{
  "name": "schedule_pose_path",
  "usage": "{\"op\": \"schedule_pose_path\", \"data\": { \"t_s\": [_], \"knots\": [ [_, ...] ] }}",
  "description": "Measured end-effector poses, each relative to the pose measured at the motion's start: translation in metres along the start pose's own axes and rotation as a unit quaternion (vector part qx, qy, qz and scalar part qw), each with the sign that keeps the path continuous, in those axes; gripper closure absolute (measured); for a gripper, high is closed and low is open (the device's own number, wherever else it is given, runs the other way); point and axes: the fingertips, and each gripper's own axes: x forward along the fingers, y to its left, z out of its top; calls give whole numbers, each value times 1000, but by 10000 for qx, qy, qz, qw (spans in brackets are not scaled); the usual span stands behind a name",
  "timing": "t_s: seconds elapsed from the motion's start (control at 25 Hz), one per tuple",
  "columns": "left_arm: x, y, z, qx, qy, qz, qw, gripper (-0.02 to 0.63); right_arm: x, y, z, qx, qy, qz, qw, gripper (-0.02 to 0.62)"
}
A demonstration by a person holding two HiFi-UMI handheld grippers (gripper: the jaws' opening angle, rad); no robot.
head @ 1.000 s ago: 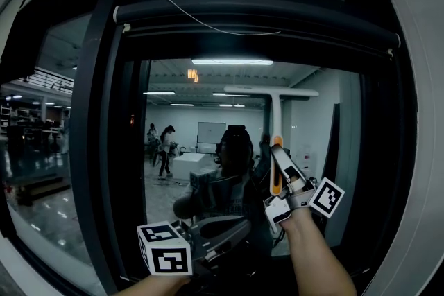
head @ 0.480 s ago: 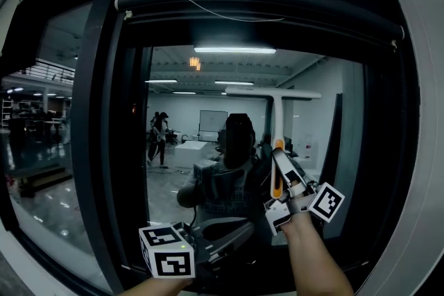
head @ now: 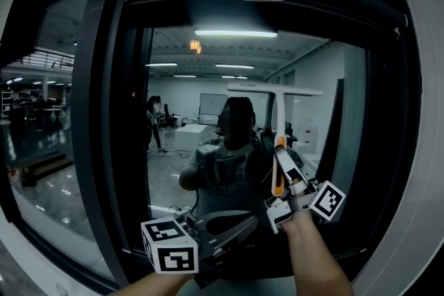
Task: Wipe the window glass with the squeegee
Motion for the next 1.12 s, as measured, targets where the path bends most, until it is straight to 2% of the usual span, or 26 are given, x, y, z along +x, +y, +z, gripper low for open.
{"op": "schedule_pose_path", "data": {
  "t_s": [0.36,1.12],
  "knots": [
    [-8,-6,-19,-245,0,41,9997,606,-23,-1,-12,109,17,-139,9998,522],
    [-13,-19,-61,-471,166,94,9987,606,-75,-7,-42,296,100,-357,9989,518]
  ]
}}
